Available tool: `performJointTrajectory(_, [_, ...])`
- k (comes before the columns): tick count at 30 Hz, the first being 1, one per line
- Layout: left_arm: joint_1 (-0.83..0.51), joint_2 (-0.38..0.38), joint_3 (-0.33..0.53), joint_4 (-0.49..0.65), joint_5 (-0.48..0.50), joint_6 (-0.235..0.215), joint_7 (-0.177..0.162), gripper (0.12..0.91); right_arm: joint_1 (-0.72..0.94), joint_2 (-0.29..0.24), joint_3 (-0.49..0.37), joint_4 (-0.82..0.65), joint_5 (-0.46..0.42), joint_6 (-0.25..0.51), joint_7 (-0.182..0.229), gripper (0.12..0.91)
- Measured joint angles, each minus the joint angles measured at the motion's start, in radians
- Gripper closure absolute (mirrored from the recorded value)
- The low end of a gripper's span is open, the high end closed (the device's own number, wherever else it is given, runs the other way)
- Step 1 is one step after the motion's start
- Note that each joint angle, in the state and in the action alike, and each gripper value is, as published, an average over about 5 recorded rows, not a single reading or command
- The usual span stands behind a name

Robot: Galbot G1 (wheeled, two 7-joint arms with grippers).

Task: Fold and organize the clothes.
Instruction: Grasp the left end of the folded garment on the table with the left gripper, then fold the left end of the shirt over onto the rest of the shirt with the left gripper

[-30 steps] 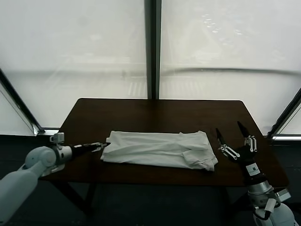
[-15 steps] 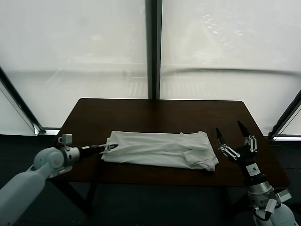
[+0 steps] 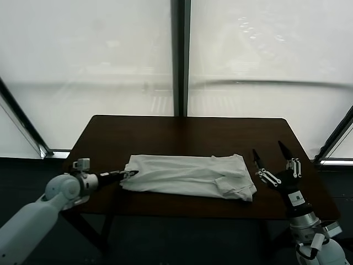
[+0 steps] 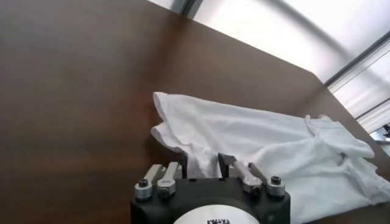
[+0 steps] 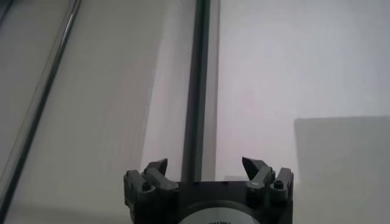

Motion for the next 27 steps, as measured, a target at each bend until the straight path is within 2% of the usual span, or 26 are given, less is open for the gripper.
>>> performJointTrajectory(3, [0.016,0.02,-0.02,-0.018,-0.002,-0.009,-0.017,0.857,0.014,0.003,-0.014,-0.014,-0.016,-0.001,0.024,0.118])
performJointTrajectory(8, [0.05,0.084,-0.062,-0.05,-0.013,-0.026,-0.022,0.847,0.045,0.015,-0.047,-0.045,-0.045,-0.001,0.055,0.118])
performJointTrajectory(19, [0.111,0.279,-0.187,-0.032,-0.026,-0.05,-0.015,0.847,0.083,0.017,-0.096,-0.088,-0.046,0.003,0.059,0.118])
performJointTrajectory(27, [0.13,0.36,-0.23,-0.017,-0.02,-0.054,-0.022,0.847,0.085,0.019,-0.102,-0.102,-0.042,0.006,0.059,0.118])
